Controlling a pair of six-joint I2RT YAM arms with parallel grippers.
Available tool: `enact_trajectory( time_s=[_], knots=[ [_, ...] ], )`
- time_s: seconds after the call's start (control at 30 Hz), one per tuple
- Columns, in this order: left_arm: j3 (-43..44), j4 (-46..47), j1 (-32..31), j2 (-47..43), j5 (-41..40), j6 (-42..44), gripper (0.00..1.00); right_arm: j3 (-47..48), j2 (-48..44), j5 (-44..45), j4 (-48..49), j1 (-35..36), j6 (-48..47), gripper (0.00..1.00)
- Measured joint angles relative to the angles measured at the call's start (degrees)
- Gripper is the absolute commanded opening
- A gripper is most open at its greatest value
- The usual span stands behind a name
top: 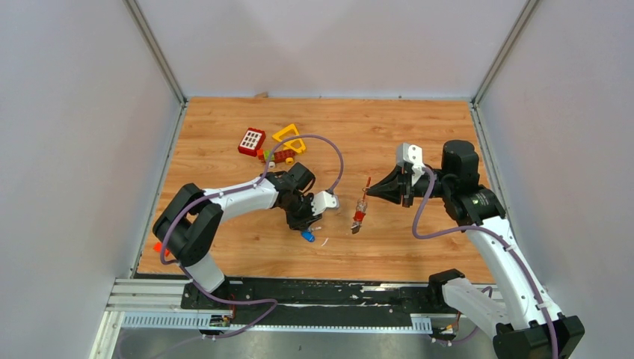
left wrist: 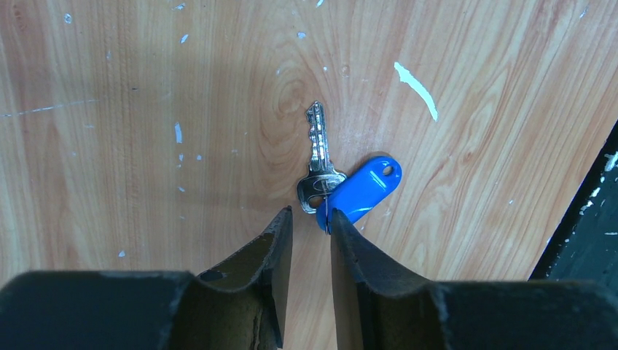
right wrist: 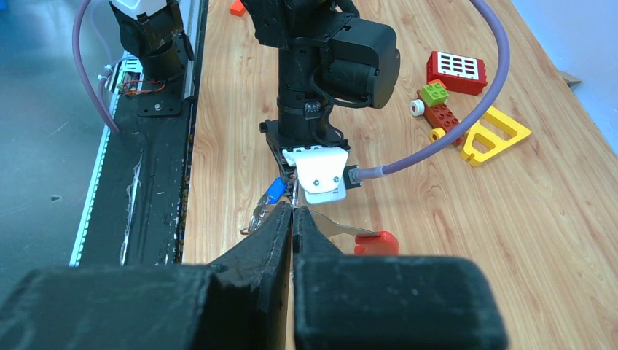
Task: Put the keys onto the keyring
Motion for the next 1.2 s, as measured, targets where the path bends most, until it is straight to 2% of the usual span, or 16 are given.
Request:
enact_trajectory(
  time_s=[0.4,0.53,0.67,0.93,1.2],
  knots=[
    [0.0,0.0,0.0,0.0,0.0,0.0,0.22,0.0,0.3,-0.1,0.0,0.0,-0.2,0.00],
    [0.0,0.0,0.0,0.0,0.0,0.0,0.14,0.0,0.5,-0.1,0.0,0.0,-0.4,0.00],
    [0.0,-0.2,-0.1,0.0,0.0,0.1,0.00,0.0,0.6,-0.1,0.0,0.0,-0.4,0.00],
    [0.0,-1.7,-0.1,-2.5,1.0,0.3,0.00,0.0,0.6,-0.1,0.0,0.0,-0.4,0.00],
    [0.3,-2.1,0.0,-14.8,4.5,1.0,0.00,-0.1,0.7,-0.2,0.0,0.0,-0.4,0.00]
  ],
)
